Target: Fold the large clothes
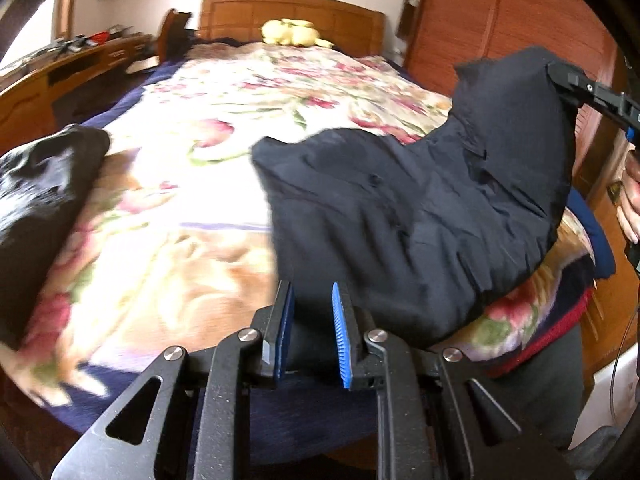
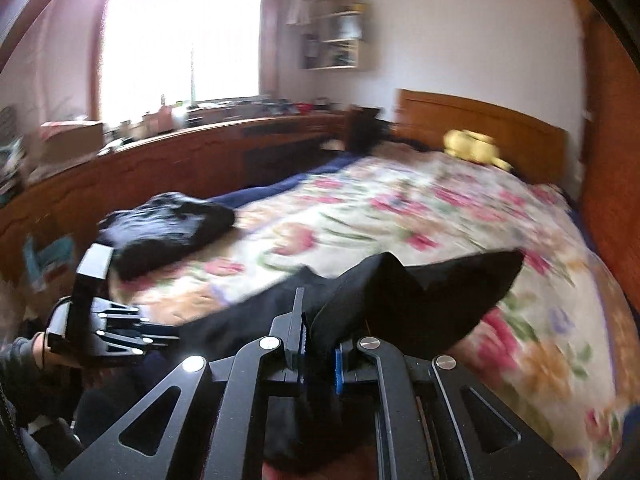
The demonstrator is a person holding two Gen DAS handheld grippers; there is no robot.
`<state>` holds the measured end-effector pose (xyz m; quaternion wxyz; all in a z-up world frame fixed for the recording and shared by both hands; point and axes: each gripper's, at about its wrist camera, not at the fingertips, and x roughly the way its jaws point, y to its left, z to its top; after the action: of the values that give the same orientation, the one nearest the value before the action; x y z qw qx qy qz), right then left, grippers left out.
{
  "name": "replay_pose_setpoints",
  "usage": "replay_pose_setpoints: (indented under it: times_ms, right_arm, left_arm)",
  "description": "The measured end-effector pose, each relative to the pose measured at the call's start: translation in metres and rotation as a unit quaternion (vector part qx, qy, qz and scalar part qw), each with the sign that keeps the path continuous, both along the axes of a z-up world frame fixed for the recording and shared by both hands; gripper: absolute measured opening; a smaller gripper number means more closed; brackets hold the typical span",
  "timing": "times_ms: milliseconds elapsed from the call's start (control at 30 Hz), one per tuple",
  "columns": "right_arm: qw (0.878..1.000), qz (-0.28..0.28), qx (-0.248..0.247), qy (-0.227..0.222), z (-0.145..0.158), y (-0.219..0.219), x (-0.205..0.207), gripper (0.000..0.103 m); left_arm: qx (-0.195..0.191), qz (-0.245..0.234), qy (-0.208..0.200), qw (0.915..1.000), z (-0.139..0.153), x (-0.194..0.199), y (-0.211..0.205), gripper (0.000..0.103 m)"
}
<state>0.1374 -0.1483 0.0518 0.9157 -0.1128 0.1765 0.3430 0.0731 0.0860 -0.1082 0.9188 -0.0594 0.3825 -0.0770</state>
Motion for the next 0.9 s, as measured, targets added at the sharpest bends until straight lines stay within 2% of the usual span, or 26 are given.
replay_pose_setpoints:
  times_ms: [100, 200, 300, 400, 467, 567, 633, 700, 900]
  right_arm:
    - [0.999, 0.049, -0.011, -0.003, 0.002, 0.046, -0.002, 0.009]
    - [0.996, 0.088, -0.018, 0.016, -0.008, 0.083, 0.002, 0.009]
    - [0.990, 0.118, -0.045, 0.066, -0.040, 0.114, 0.012, 0.010]
    - [0.985, 0.107, -0.073, 0.117, -0.080, 0.136, 0.026, 0.011]
    - [0.981, 0.110, -0.077, 0.140, -0.093, 0.144, 0.038, 0.012]
    - [0.980, 0.119, -0.067, 0.142, -0.085, 0.147, 0.045, 0.026]
    - [0.979, 0.130, -0.052, 0.145, -0.071, 0.145, 0.038, 0.044]
    - [0.982, 0.131, -0.040, 0.131, -0.058, 0.132, 0.037, 0.050]
    - [0.992, 0.088, -0.019, 0.085, -0.036, 0.067, 0.019, 0.054]
  left_arm:
    - [0.003, 0.030, 0.003, 0.9995, -0.001, -0.007, 0.020, 0.020]
    - [0.008, 0.052, 0.003, 0.9986, -0.003, -0.011, 0.035, 0.020]
    - [0.011, 0.069, 0.003, 0.9975, -0.006, -0.018, 0.047, 0.020]
    - [0.010, 0.083, 0.003, 0.9965, -0.008, -0.026, 0.058, 0.020]
    - [0.011, 0.088, 0.000, 0.9961, -0.007, -0.029, 0.061, 0.020]
    - [0.013, 0.088, -0.003, 0.9960, -0.006, -0.028, 0.060, 0.020]
    - [0.014, 0.085, -0.004, 0.9962, -0.005, -0.026, 0.060, 0.020]
    - [0.015, 0.078, -0.007, 0.9968, -0.002, -0.026, 0.056, 0.020]
    - [0.017, 0.055, -0.024, 0.9980, 0.013, -0.026, 0.038, 0.020]
